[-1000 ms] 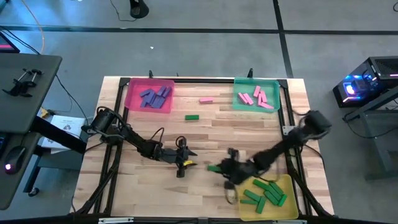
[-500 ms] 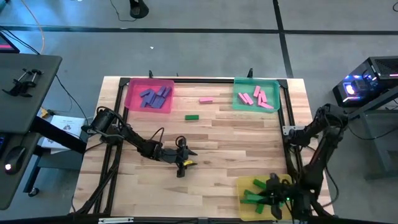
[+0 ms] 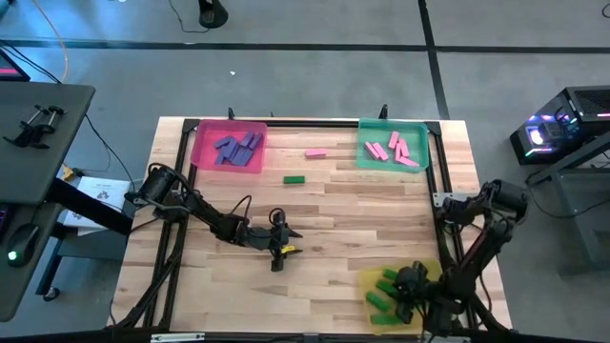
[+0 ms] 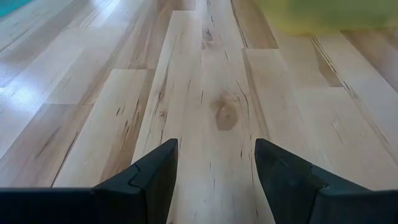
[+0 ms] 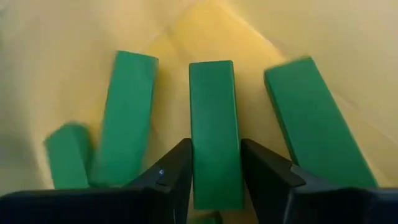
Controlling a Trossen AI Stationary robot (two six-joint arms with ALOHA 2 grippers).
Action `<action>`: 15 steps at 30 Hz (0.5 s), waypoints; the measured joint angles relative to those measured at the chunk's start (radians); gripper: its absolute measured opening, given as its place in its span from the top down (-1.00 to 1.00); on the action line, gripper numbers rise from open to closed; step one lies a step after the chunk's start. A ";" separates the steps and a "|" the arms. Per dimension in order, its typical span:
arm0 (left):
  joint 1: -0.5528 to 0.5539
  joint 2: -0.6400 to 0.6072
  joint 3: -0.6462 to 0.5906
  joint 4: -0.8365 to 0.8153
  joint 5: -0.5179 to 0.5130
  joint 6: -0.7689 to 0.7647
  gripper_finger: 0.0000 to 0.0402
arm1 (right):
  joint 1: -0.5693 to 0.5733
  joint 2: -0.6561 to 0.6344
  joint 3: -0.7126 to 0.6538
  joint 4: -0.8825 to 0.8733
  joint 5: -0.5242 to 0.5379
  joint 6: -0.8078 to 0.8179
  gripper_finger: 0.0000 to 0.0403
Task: Sort blocks
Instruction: Put the green block into the yellow bin, then put the pink block into the blue bin
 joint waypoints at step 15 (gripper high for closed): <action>0.001 0.000 0.000 0.000 0.000 0.000 -0.01 | -0.058 -0.133 -0.002 -0.084 -0.035 -0.056 0.35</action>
